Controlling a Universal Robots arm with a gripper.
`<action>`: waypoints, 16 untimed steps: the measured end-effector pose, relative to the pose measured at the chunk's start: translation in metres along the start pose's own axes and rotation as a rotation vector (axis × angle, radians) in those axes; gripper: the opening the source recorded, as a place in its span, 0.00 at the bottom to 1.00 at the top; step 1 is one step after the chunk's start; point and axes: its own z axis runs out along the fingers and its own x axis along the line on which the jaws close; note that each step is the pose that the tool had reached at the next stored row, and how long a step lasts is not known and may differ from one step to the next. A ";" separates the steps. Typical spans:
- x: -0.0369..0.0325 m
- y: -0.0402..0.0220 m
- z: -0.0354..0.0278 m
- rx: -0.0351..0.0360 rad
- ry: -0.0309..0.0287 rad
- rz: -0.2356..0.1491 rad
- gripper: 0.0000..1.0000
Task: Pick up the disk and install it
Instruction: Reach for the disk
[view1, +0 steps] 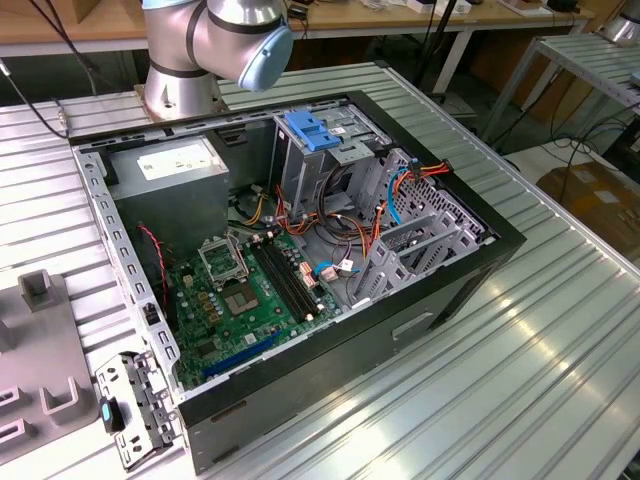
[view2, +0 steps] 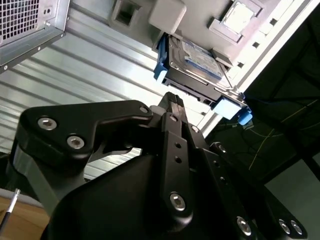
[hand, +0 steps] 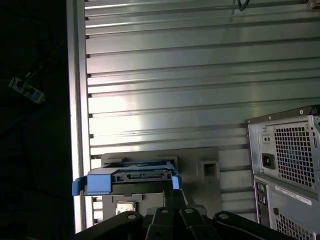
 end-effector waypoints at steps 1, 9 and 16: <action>0.0000 0.0000 0.0000 0.0113 -0.0008 -0.001 0.11; 0.0283 0.0028 0.0013 0.0403 -0.0023 -0.014 0.11; 0.0678 -0.0003 0.0033 0.0402 -0.0022 -0.014 0.11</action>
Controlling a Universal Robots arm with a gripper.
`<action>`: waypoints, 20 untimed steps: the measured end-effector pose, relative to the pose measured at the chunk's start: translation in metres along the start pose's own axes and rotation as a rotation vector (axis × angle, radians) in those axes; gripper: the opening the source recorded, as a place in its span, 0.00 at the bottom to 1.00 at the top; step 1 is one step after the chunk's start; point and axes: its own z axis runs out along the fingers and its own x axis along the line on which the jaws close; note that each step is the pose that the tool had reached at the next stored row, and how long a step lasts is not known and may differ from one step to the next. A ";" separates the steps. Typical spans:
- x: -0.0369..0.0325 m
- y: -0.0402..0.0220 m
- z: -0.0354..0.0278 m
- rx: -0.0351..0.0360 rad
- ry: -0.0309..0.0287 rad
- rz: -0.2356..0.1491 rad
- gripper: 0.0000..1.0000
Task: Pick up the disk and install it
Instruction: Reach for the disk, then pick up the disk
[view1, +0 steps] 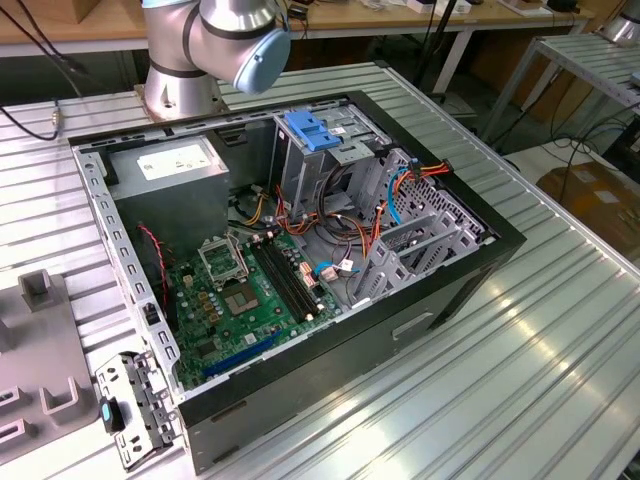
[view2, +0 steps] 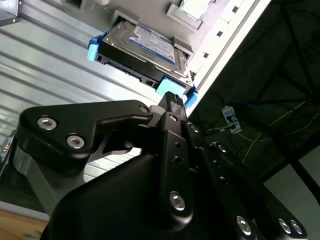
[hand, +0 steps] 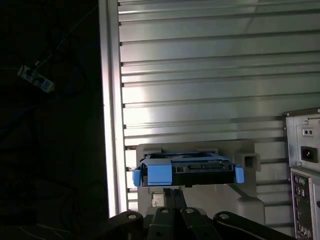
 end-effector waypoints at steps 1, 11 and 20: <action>0.0003 -0.0001 -0.0001 0.0001 0.0001 0.000 0.11; 0.0003 0.0000 0.0000 0.0000 0.0000 -0.001 0.11; 0.0003 0.0000 -0.0001 0.0005 0.0009 -0.056 0.11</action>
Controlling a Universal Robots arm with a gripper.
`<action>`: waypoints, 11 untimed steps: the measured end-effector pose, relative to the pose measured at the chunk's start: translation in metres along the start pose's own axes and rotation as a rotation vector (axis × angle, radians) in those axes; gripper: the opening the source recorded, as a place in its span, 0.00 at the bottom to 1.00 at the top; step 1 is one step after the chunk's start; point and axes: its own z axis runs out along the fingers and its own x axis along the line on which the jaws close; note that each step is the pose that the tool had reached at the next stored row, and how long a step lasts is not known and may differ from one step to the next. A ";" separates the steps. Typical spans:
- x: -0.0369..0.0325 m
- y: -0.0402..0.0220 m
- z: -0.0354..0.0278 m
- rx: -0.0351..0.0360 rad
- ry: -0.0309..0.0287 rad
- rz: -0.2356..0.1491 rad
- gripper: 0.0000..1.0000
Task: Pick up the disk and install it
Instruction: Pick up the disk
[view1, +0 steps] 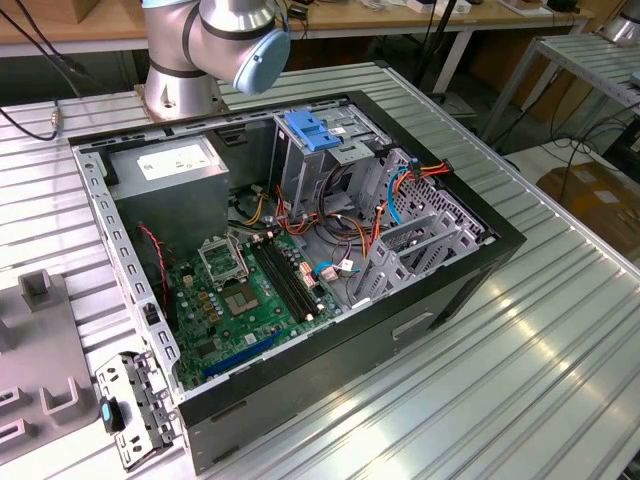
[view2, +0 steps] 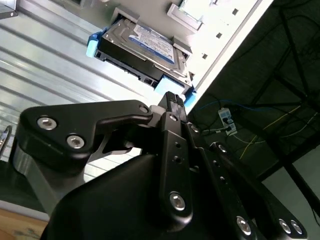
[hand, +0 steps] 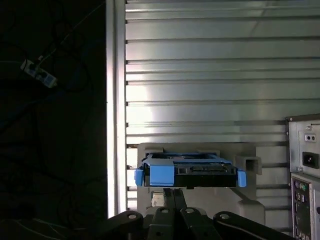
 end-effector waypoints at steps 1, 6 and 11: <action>0.0000 0.0000 0.0000 0.0002 0.0003 -0.024 0.11; 0.0000 0.0000 0.0001 0.0016 0.0025 -0.171 0.11; 0.0000 0.0000 0.0002 0.0031 0.0048 -0.330 0.11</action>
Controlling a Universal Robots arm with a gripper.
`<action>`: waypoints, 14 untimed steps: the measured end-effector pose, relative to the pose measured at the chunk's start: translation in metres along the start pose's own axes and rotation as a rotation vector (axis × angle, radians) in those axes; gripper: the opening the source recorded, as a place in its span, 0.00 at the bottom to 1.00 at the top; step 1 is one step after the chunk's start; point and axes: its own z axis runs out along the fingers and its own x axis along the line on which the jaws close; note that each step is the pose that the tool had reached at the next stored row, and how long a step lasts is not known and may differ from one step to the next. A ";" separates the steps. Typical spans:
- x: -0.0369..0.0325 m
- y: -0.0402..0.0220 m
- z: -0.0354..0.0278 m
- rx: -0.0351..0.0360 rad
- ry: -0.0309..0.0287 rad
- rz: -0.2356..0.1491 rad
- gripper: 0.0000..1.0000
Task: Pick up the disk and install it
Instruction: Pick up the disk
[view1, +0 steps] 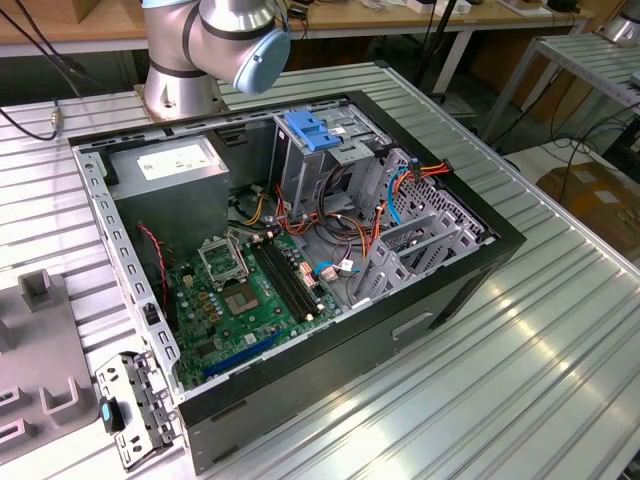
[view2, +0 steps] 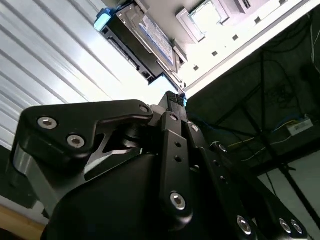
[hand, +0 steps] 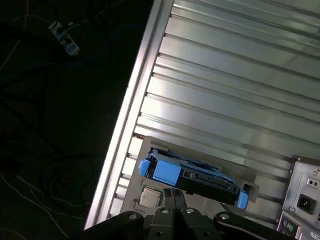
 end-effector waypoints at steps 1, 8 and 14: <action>0.0000 0.0000 0.0000 0.0003 0.0005 -0.029 0.11; 0.0000 0.0000 0.0001 0.0017 0.0027 -0.181 0.11; 0.0000 0.0000 0.0002 0.0033 0.0051 -0.335 0.11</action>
